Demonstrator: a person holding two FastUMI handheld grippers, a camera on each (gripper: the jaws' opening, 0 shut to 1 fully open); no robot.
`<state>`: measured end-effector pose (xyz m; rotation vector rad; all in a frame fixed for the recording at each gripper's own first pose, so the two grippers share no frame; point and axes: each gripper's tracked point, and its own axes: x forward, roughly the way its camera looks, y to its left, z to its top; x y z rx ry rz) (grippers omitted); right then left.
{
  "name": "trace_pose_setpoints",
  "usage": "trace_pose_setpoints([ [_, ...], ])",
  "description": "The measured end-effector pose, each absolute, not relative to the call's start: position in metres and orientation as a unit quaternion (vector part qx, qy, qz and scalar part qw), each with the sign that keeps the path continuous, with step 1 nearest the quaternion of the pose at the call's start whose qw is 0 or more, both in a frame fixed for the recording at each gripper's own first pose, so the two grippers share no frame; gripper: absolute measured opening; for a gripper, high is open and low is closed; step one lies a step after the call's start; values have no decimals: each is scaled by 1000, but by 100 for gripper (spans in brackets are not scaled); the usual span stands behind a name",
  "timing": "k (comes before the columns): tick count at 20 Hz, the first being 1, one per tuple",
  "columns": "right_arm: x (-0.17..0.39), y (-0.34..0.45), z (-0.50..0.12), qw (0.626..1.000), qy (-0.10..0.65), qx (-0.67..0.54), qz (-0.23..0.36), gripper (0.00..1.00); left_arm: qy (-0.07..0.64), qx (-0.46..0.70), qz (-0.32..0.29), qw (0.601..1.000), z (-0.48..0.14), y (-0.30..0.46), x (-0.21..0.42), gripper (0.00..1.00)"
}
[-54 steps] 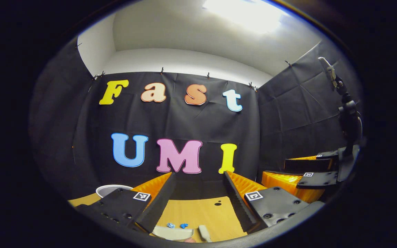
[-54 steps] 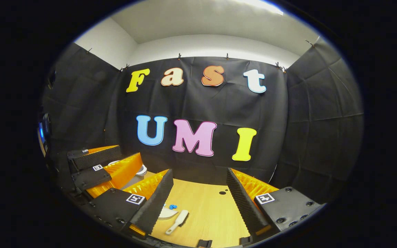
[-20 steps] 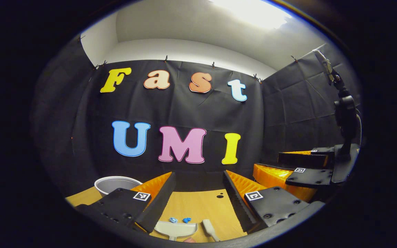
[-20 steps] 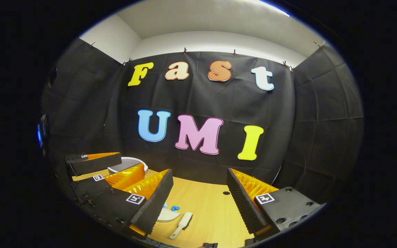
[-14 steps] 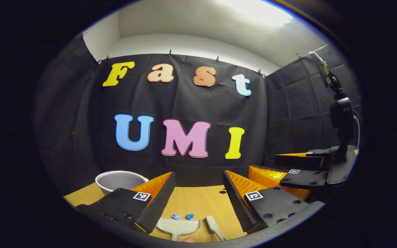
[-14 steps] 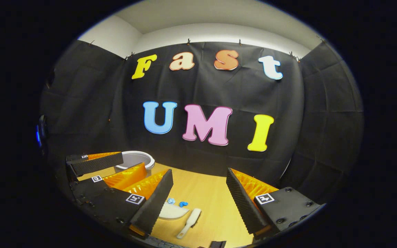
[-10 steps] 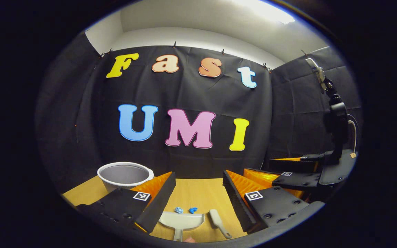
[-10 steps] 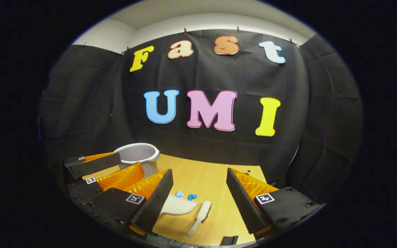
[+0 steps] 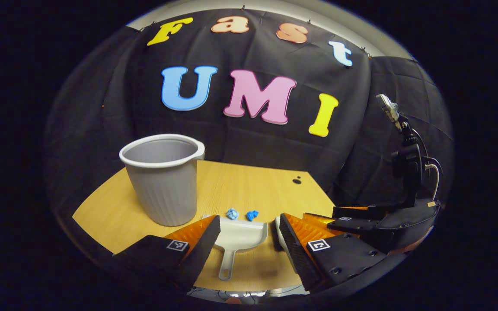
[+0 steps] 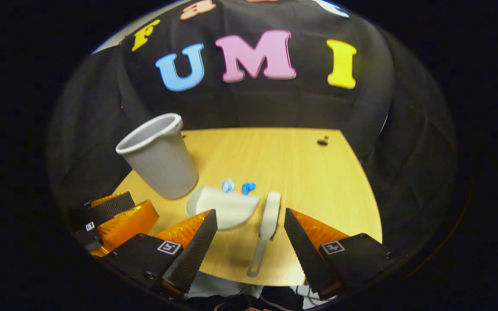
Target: Pick up the small broom and dustpan from the desktop, sweep the trash into the dustpan with the broom, and then empty the trash into the garbage bin.
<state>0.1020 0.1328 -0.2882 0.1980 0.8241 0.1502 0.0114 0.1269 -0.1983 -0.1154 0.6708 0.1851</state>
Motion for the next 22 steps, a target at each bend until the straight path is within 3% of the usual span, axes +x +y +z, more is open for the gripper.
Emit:
trace_pose_setpoints([
  [3, 105, 130, -346, 864, 485, 115, 71, 100, 444, -61, 99, 888, -245, 129, 13, 83],
  [4, 104, 133, -358, 849, 508, 122, 76, 92, 488, -61, 106, 865, -256, 130, 10, 83],
  [5, 103, 134, -368, 837, 526, 125, 83, 98, 528, -65, 108, 840, -270, 126, 5, 85],
  [9, 97, 135, -399, 796, 580, 143, 97, 98, 613, -61, 129, 777, -306, 126, 0, 85],
  [12, 95, 137, -419, 765, 617, 150, 106, 98, 651, -39, 131, 746, -317, 121, 18, 85],
  [13, 94, 138, -423, 756, 627, 152, 111, 92, 660, -38, 129, 739, -321, 120, 25, 85],
  [14, 94, 139, -423, 745, 639, 154, 114, 98, 670, -38, 131, 730, -324, 122, 30, 85],
  [15, 103, 143, -420, 751, 629, 169, 112, 98, 679, -40, 131, 721, -327, 123, 34, 85],
  [16, 104, 145, -421, 745, 634, 174, 112, 89, 691, -46, 127, 710, -328, 123, 34, 85],
  [17, 107, 148, -421, 742, 637, 181, 108, 89, 699, -53, 125, 702, -334, 126, 35, 85],
  [18, 108, 150, -421, 740, 639, 186, 103, 95, 704, -59, 122, 697, -341, 128, 37, 85],
  [20, 107, 149, -422, 738, 643, 181, 93, 94, 715, -62, 116, 686, -348, 131, 39, 85],
  [21, 106, 148, -424, 738, 645, 176, 89, 92, 720, -57, 113, 682, -352, 134, 41, 85],
  [22, 105, 148, -424, 738, 646, 172, 86, 84, 720, -50, 111, 683, -357, 136, 41, 85],
])
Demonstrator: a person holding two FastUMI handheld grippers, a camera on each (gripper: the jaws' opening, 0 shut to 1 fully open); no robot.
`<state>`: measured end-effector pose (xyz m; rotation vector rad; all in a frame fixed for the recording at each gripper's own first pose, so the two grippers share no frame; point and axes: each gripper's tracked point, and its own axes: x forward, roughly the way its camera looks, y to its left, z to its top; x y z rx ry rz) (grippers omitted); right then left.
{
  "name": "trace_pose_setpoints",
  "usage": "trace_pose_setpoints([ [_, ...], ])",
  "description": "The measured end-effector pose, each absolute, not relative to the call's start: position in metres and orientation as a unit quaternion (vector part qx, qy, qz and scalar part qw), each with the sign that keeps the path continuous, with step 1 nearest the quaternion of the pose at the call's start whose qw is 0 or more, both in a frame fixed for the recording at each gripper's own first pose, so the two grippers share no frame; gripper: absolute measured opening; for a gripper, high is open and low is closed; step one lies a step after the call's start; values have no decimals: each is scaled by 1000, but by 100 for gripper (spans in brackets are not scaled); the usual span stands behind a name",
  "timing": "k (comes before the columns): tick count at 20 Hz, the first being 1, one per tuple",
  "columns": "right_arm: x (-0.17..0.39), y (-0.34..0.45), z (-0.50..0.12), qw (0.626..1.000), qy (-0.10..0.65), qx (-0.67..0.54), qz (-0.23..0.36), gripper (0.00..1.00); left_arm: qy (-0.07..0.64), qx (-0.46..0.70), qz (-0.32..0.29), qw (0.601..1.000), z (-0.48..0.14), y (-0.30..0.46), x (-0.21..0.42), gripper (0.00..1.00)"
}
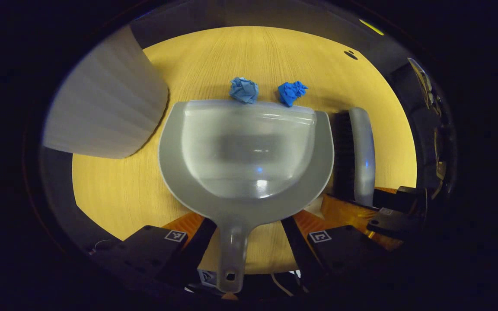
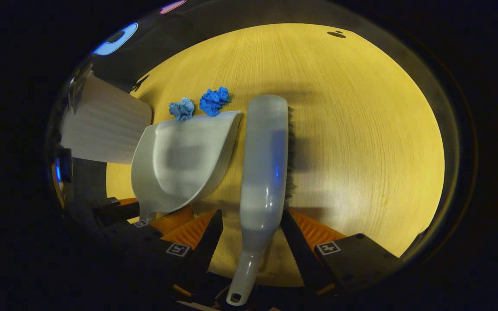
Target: Pick up the small broom and dustpan from the desktop, sweep the trash into the dustpan with the broom, and then empty the trash into the garbage bin.
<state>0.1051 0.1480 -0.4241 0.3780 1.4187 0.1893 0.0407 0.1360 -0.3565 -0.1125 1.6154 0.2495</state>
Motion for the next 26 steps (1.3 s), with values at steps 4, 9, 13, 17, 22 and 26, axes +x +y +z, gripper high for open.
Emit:
trace_pose_setpoints([
  [4, 99, 149, -424, 740, 651, 155, 61, 87, 702, -31, 94, 705, -360, 149, 55, 84],
  [9, 93, 145, -428, 740, 661, 116, 33, 73, 695, -13, 74, 715, -366, 149, 58, 74],
  [13, 92, 134, -432, 751, 658, 61, 0, 36, 673, -5, 66, 737, -369, 156, 58, 51],
  [17, 92, 135, -430, 757, 650, 68, 0, 43, 675, 8, 49, 736, -368, 158, 57, 40],
  [22, 91, 133, -429, 746, 660, 84, 9, 31, 701, 6, 46, 711, -365, 158, 54, 33],
  [26, 90, 132, -429, 748, 659, 70, 29, 36, 729, -7, 44, 684, -361, 158, 51, 30],
])
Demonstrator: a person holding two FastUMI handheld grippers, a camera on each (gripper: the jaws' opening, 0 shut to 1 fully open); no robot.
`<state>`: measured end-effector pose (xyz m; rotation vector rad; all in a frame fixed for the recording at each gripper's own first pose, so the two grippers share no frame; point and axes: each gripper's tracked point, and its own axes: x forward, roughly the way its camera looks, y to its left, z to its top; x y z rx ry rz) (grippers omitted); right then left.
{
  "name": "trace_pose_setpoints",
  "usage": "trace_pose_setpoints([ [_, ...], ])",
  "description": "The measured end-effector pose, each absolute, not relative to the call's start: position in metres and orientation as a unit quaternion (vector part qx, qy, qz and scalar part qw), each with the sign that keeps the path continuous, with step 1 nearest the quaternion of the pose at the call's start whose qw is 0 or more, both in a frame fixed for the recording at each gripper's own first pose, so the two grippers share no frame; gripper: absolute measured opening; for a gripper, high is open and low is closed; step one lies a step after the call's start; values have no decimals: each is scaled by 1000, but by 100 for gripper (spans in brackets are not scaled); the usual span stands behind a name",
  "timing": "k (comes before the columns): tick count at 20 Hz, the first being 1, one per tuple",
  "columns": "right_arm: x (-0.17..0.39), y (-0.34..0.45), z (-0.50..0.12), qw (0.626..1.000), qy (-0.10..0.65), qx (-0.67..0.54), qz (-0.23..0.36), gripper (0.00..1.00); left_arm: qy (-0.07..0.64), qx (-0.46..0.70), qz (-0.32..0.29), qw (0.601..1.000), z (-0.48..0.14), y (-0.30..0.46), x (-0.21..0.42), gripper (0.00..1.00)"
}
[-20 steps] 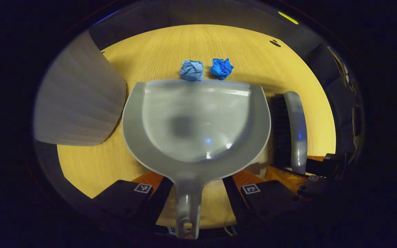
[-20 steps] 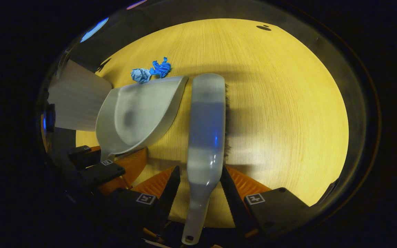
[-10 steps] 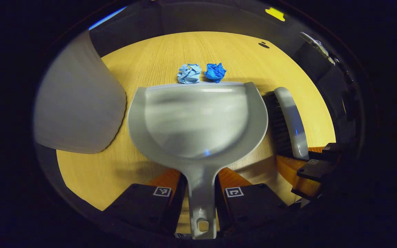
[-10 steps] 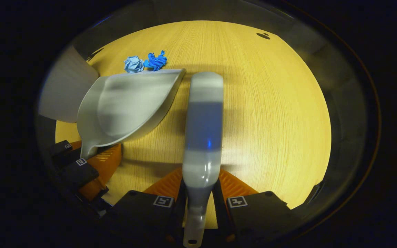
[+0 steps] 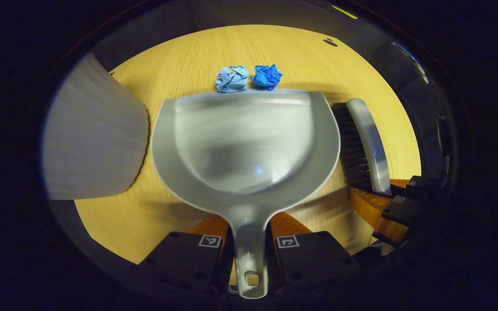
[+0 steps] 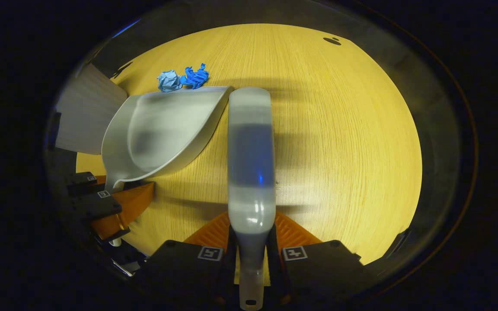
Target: Pick up the small broom and dustpan from the desktop, sweep the trash into the dustpan with the broom, and then empty the trash into the garbage bin.
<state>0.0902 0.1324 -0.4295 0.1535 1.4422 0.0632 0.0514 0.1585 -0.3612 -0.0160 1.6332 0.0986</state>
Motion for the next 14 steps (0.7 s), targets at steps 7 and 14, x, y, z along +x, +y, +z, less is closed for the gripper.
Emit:
trace_pose_setpoints([
  [7, 106, 133, -400, 752, 649, 82, 76, 24, 707, -20, 6, 707, -352, 167, 33, 27],
  [14, 224, 116, -347, 818, 567, -10, 99, 24, 683, -18, -4, 730, -338, 174, 26, 27],
])
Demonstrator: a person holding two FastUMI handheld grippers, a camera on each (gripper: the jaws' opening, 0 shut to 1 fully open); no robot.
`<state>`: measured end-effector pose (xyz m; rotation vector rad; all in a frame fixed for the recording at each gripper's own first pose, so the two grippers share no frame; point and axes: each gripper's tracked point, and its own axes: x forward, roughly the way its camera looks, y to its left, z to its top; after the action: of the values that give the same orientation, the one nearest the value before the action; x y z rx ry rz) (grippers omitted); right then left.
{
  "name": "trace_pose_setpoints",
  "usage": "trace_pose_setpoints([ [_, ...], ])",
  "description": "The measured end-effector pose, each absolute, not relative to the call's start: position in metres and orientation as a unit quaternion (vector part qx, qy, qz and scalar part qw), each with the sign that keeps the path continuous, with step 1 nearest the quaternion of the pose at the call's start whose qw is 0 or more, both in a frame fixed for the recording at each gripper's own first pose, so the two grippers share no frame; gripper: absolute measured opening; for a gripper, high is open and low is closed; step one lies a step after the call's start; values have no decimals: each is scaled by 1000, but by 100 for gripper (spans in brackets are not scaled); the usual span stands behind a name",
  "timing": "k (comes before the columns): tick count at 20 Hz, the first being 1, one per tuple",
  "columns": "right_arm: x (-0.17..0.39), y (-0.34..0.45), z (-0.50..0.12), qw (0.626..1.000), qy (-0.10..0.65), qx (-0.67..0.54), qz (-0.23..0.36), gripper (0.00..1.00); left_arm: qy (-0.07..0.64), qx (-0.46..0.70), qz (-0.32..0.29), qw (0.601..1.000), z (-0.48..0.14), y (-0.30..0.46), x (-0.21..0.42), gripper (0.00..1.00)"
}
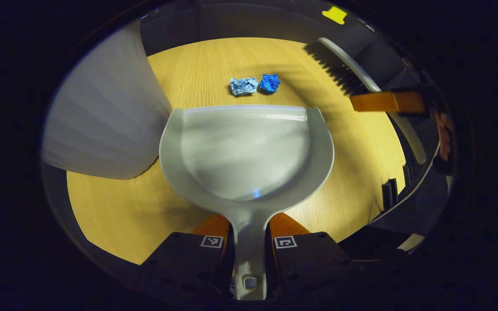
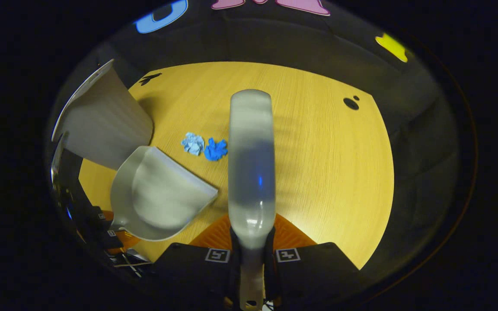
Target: Pick up the small broom and dustpan from the desktop, sweep the trash into the dustpan with the broom, and then empty the trash into the garbage bin.
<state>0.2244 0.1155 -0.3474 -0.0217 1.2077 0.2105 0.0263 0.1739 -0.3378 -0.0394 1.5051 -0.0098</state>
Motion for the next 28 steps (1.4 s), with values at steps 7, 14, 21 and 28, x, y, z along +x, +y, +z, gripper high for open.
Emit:
trace_pose_setpoints([
  [7, 312, 133, -388, 791, 557, -171, 185, 24, 689, 14, -13, 725, -336, 182, 21, 27],
  [14, 334, 140, -431, 722, 571, -317, 227, 23, 715, 32, -2, 698, -346, 188, 0, 27],
  [21, 230, 177, -427, 580, 623, -319, 417, 24, 717, 33, -3, 696, -353, 190, -4, 27],
  [28, 218, 181, -423, 555, 648, -268, 447, 24, 711, 73, -36, 698, -354, 197, -8, 27],
])
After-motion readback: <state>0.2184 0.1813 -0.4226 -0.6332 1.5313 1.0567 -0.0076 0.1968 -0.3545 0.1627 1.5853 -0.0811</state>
